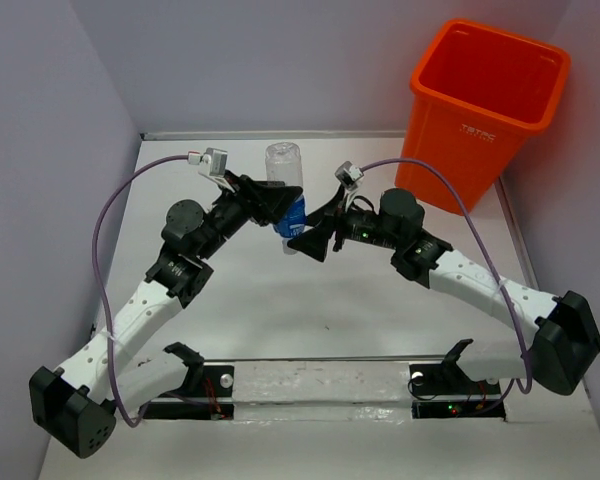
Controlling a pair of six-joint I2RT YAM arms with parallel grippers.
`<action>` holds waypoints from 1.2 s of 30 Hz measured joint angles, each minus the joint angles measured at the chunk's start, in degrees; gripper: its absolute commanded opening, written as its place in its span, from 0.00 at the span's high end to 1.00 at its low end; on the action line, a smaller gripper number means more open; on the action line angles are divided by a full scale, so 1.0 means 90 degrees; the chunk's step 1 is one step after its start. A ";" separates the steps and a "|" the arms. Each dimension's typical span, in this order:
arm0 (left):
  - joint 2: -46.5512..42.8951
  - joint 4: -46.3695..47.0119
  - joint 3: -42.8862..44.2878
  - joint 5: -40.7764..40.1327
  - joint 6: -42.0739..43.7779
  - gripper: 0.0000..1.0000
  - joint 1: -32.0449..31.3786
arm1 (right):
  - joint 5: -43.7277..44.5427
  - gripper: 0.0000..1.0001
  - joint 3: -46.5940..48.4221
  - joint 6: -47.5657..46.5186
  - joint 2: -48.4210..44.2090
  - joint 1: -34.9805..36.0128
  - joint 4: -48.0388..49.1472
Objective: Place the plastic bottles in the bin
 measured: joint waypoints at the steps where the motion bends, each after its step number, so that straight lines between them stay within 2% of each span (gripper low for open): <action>1: 0.0061 0.0049 0.0000 -0.0080 -0.0007 0.37 -0.0126 | -0.0027 0.02 0.0000 0.0002 0.0024 0.0039 0.0002; 8: 0.0291 0.0325 0.0000 -0.0342 0.0000 0.37 -0.0617 | -0.0391 0.01 0.0015 -0.0015 0.0189 0.0245 0.0367; 11: 0.0369 0.0427 -0.0002 -0.0398 0.0000 0.36 -0.0634 | -0.0415 0.10 0.0024 -0.0007 0.0260 0.0282 0.0508; 14: 0.0401 0.0474 -0.0024 -0.0420 0.0000 0.30 -0.0656 | -0.0219 0.26 0.0027 -0.0017 0.0289 0.0282 0.0595; 17: 0.0381 0.0481 -0.0044 -0.0471 0.0032 0.17 -0.0668 | 0.0085 0.40 0.0027 0.0029 0.0282 0.0282 0.0733; 18: 0.0355 0.0498 -0.0073 -0.0520 0.0046 0.09 -0.0670 | 0.0155 0.49 0.0027 0.0063 0.0279 0.0282 0.0753; 20: 0.0265 0.0461 -0.0124 -0.0568 0.0107 0.01 -0.0678 | 0.0301 0.53 0.0027 0.0109 0.0279 0.0282 0.0789; 21: 0.0245 0.0440 -0.0129 -0.0585 0.0090 0.01 -0.0682 | 0.0398 0.56 0.0027 0.0146 0.0279 0.0287 0.0821; 26: -0.0136 -0.0260 -0.0124 -0.0959 0.0425 0.01 -0.0690 | 0.0899 0.57 0.0032 0.0126 0.0223 0.0287 0.0828; 33: -0.1044 -0.2667 0.0527 -0.2171 0.1392 0.01 -0.0690 | 0.1860 0.59 0.0670 -0.0542 0.0068 0.0121 0.0075; 36: -0.1741 -0.3378 0.0512 -0.2611 0.1666 0.01 -0.0690 | 0.2242 0.59 0.1353 -0.1052 -0.0015 -0.0430 -0.0372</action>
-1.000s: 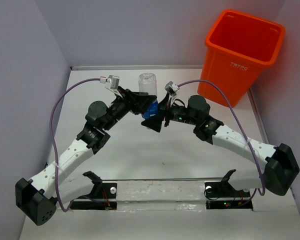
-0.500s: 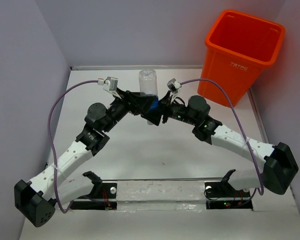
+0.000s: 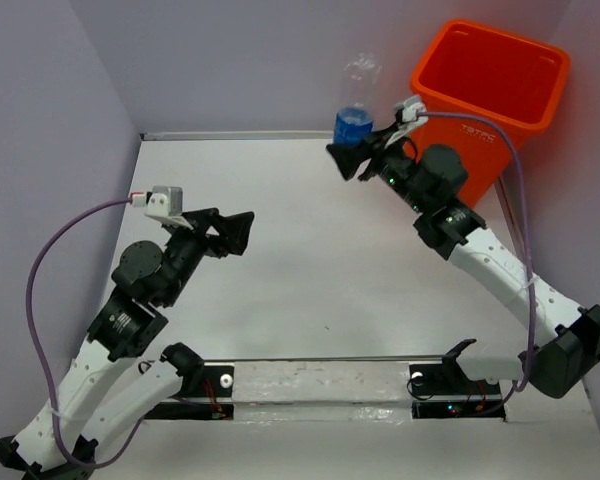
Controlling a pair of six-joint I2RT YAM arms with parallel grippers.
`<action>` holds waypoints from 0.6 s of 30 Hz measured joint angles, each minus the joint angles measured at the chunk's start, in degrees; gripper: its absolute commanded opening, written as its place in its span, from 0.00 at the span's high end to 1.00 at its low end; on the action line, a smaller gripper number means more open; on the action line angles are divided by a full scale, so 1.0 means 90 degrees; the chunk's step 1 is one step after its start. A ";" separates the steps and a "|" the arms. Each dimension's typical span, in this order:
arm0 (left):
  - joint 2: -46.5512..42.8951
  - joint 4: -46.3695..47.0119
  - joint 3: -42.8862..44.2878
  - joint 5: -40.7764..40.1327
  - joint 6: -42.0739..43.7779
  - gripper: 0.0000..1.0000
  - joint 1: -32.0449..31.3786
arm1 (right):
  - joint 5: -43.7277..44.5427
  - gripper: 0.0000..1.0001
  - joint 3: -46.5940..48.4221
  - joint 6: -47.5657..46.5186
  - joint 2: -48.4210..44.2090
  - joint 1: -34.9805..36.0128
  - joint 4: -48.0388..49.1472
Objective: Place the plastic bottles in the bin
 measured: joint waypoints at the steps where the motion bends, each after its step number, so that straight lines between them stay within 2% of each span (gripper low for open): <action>1: -0.0245 -0.0175 -0.0087 -0.0165 0.0066 0.01 0.0000 | 0.0204 0.59 0.0355 -0.0223 0.0000 -0.0282 -0.0185; 5: -0.1098 -0.0503 -0.0818 -0.0612 0.0172 0.01 0.0000 | 0.1154 0.60 0.1617 -0.0925 0.0134 -0.1443 -0.0656; 9: -0.1173 -0.0804 -0.1333 -0.0653 0.0236 0.01 0.0000 | 0.2144 0.61 0.3101 -0.1421 0.0906 -0.2686 -0.0721; 10: -0.1154 -0.0879 -0.1382 -0.0651 0.0272 0.01 0.0000 | 0.2407 0.56 0.3487 -0.1511 0.1241 -0.3048 -0.0809; 11: -0.1144 -0.0903 -0.1399 -0.0636 0.0304 0.01 0.0002 | 0.2589 0.33 0.3844 -0.1588 0.1566 -0.3310 -0.0843; 12: -0.1144 -0.0908 -0.1404 -0.0634 0.0338 0.01 0.0002 | 0.2739 0.21 0.4133 -0.1617 0.1863 -0.3521 -0.0935; 14: -0.1154 -0.0908 -0.1404 -0.0612 0.0379 0.01 0.0002 | 0.2931 0.04 0.4541 -0.1634 0.2361 -0.3844 -0.1163; 15: -0.1192 -0.0903 -0.1404 -0.0600 0.0391 0.01 0.0002 | 0.2999 0.00 0.4787 -0.1688 0.2635 -0.3983 -0.1438; 18: -0.1287 -0.0872 -0.1404 -0.0580 0.0423 0.01 0.0002 | 0.3206 0.00 0.5229 -0.1627 0.3218 -0.4199 -0.2093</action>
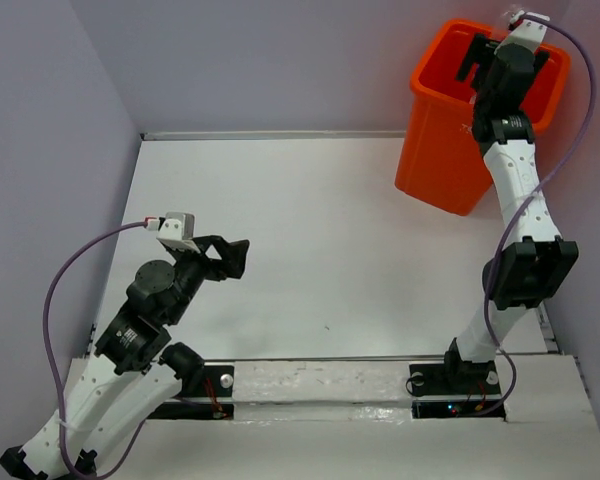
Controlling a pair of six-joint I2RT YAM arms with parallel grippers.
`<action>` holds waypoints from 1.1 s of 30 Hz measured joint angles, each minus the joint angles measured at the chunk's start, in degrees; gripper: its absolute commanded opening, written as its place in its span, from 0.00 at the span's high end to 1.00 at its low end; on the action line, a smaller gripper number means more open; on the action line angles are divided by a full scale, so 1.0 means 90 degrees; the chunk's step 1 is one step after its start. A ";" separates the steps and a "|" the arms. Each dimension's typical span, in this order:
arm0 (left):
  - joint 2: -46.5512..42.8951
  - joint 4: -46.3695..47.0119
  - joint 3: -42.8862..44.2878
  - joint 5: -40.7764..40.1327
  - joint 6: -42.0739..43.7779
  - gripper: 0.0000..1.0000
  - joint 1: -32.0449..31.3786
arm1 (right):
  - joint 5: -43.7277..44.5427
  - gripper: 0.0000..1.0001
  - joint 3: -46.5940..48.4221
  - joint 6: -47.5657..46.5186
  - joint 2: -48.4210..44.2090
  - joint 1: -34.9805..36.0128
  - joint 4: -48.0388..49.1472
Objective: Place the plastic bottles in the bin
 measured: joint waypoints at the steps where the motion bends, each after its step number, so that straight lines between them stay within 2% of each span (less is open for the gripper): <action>1: -0.0027 0.0002 0.0000 0.0000 0.0007 0.01 0.0000 | 0.0051 0.00 -0.0007 0.0049 0.0049 -0.0012 -0.0265; 5: -0.0148 0.0002 0.0000 -0.0002 0.0012 0.01 0.0000 | -0.0056 0.00 -0.0066 0.0396 -0.0129 -0.0002 -0.0814; 10: -0.0240 0.0039 0.0000 -0.0002 0.0010 0.01 0.0010 | -0.1212 0.01 -0.0981 0.1331 -0.1651 0.0075 -0.0738; 12: -0.0277 0.0049 0.0000 -0.0005 0.0010 0.01 0.0029 | -0.2193 0.00 -0.1914 0.1877 -0.2977 0.0274 -0.0287; 15: -0.0359 0.0056 0.0000 -0.0012 0.0010 0.01 0.0041 | -0.3274 0.00 -0.3264 0.2399 -0.4187 0.0782 0.0714; 16: -0.0381 0.0056 0.0000 -0.0012 0.0010 0.01 0.0041 | -0.3895 0.00 -0.4148 0.2681 -0.4850 0.1222 0.1348; 20: -0.0520 0.0090 0.0000 -0.0007 0.0007 0.01 0.0041 | -0.5180 0.00 -0.6069 0.3211 -0.5501 0.2307 0.2450; 23: -0.0607 0.0172 -0.0002 0.0000 0.0005 0.01 0.0041 | -0.5731 0.00 -0.7504 0.3451 -0.5583 0.2618 0.2599; 26: -0.0610 0.0228 0.0000 0.0005 -0.0019 0.01 0.0041 | -0.6018 0.00 -0.8859 0.3597 -0.5931 0.2664 0.2195; 29: -0.0571 0.0245 0.0000 0.0029 -0.0070 0.01 0.0041 | -0.6050 0.00 -0.9629 0.3657 -0.6815 0.2662 0.1863; 33: -0.0396 0.0359 -0.0002 0.0170 -0.0197 0.01 0.0041 | -0.5928 0.00 -0.9874 0.3633 -0.7847 0.2664 0.1819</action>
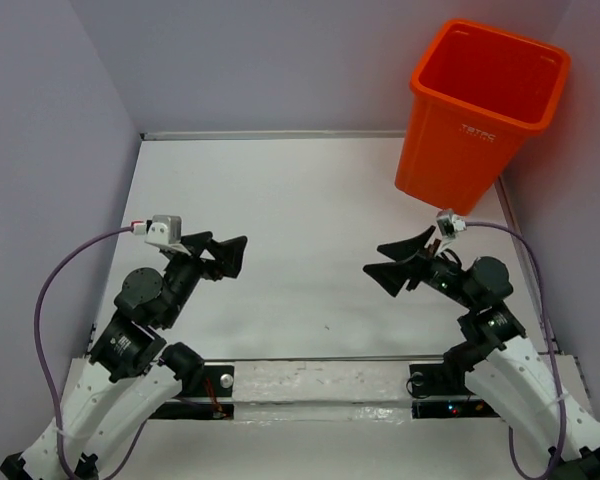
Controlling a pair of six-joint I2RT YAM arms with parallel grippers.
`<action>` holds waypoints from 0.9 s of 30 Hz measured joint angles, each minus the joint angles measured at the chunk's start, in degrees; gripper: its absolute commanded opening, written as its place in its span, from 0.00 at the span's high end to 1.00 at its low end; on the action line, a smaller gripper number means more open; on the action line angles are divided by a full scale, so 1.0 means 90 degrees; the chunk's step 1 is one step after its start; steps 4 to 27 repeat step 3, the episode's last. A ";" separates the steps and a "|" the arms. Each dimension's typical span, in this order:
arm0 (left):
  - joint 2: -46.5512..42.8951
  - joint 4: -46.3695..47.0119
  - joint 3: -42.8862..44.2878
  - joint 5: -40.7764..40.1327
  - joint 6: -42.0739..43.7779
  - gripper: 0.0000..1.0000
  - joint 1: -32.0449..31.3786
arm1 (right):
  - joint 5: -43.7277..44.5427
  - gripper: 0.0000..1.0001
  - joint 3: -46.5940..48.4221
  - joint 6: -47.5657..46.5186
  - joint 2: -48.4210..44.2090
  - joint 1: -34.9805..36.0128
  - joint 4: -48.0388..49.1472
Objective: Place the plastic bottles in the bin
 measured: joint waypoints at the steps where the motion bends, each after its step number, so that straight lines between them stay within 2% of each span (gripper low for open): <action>1: 0.0046 0.0063 0.0002 0.0058 -0.0044 0.01 0.0000 | 0.0080 0.00 -0.0002 -0.0056 -0.0204 0.0000 0.0012; 27: 0.0163 0.0197 0.0002 0.0172 -0.0104 0.01 0.0000 | 0.0160 0.00 0.0063 -0.0165 -0.0376 0.0000 -0.0039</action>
